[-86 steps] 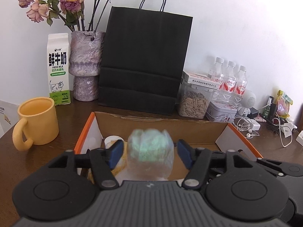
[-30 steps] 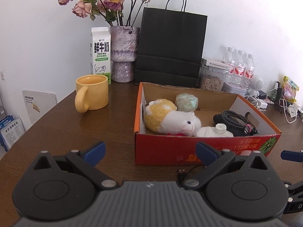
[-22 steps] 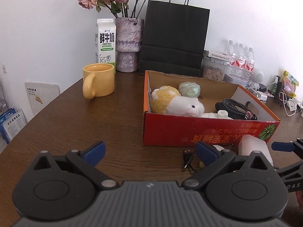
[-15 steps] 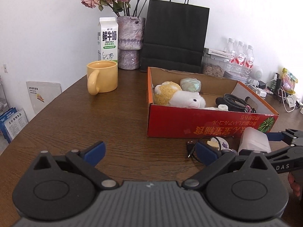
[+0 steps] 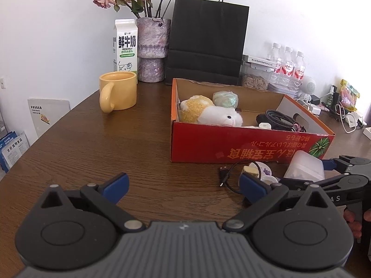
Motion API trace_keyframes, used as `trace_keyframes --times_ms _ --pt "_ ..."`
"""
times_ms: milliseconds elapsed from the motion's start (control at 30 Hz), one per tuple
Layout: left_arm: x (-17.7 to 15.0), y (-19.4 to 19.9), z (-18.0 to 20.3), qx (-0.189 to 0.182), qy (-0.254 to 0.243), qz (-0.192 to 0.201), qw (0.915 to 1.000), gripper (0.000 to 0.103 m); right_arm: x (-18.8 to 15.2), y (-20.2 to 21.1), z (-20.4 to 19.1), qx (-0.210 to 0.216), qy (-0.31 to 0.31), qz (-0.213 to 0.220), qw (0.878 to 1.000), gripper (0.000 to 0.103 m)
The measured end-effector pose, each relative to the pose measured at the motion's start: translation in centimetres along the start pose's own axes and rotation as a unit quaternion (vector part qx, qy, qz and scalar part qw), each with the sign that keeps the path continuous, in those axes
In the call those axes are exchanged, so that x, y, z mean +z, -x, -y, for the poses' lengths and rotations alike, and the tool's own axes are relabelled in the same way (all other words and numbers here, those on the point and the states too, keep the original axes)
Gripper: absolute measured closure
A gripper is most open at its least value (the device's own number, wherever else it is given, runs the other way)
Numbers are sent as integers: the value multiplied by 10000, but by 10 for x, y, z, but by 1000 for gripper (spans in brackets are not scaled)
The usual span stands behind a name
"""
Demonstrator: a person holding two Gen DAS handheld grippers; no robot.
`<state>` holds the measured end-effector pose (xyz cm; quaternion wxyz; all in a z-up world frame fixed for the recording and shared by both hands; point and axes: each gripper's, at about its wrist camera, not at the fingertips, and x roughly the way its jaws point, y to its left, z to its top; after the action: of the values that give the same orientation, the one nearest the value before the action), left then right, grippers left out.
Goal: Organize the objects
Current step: 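Grasp the translucent white container with the right gripper while the left gripper approaches the white bottle cap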
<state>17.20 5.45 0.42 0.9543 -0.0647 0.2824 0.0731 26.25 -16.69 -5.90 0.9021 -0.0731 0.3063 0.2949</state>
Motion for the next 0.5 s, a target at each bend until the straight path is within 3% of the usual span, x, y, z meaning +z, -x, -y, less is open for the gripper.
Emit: trace_keyframes --times_ms 267,500 --pt "-1 2 13 -118 -105 10 9999 0 -6 19 -9 -89 77 392 9992 4" --pt "-4 4 33 -338 -310 -4 9989 0 -13 44 1 -501 -142 707 9961 4"
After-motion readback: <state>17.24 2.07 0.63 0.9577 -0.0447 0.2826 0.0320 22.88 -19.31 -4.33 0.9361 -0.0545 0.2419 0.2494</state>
